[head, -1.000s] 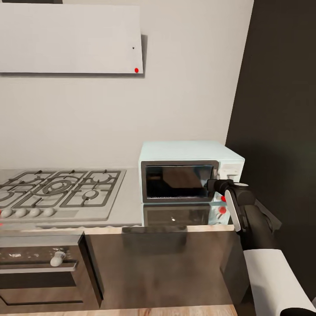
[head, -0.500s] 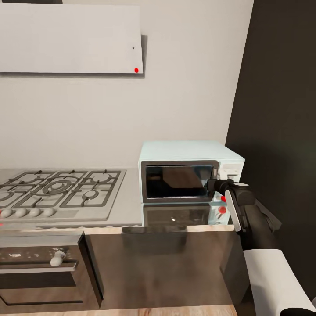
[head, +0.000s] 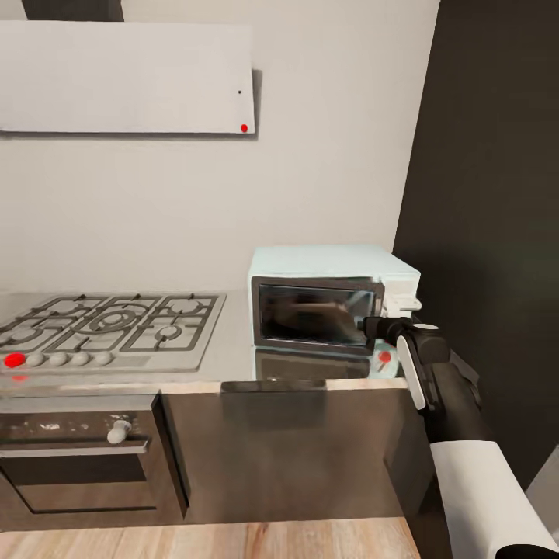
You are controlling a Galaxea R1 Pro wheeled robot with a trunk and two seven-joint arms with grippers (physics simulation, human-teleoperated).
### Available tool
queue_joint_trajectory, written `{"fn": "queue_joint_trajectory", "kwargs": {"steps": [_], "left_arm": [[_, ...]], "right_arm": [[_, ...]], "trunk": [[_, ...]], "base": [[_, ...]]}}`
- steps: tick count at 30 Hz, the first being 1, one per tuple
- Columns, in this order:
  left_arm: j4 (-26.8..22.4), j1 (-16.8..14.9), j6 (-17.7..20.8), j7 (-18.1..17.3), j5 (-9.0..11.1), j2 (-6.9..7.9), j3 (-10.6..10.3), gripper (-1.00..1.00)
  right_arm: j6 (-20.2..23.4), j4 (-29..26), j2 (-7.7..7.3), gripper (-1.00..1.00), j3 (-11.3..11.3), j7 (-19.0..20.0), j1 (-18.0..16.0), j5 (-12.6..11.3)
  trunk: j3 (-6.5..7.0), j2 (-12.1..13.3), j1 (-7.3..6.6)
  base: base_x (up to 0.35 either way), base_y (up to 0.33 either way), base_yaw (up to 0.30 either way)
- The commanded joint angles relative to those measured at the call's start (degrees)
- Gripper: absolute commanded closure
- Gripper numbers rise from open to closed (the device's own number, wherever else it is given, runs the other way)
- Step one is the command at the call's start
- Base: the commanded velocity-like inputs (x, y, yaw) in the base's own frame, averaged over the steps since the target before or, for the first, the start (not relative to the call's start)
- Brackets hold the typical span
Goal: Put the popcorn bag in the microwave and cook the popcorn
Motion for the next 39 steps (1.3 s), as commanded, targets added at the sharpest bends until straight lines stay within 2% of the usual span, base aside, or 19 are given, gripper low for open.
{"fn": "queue_joint_trajectory", "kwargs": {"steps": [1,9,30,31,39], "left_arm": [[-0.1,0.0,-0.1,0.0,0.5,-0.01,0.1,-1.00],[-0.1,0.0,-0.1,0.0,0.5,-0.01,0.1,-1.00],[-0.1,0.0,-0.1,0.0,0.6,0.07,0.1,-1.00],[-0.1,0.0,-0.1,0.0,0.6,0.07,0.1,-1.00],[-0.1,0.0,-0.1,0.0,0.6,0.07,0.0,-1.00]], "right_arm": [[0.3,0.2,-0.04,1.00,-0.5,0.1,0.0,2.9],[0.3,0.2,-0.04,1.00,-0.5,0.1,0.0,2.9],[0.4,0.2,-0.04,1.00,-0.5,0.1,0.0,2.9],[0.4,0.2,-0.04,-1.00,-0.5,0.1,0.0,2.9],[0.6,0.2,-0.04,-1.00,-0.5,0.2,0.0,2.8]], "trunk": [[-0.07,0.0,-0.03],[-0.07,0.0,-0.03],[-0.07,0.0,-0.03],[-0.07,0.0,-0.03],[-0.07,0.0,-0.03]], "base": [[-0.337,0.000,0.000],[-0.290,0.000,0.000],[-0.009,0.000,0.000],[0.000,0.000,0.000],[0.000,0.000,0.000]]}}
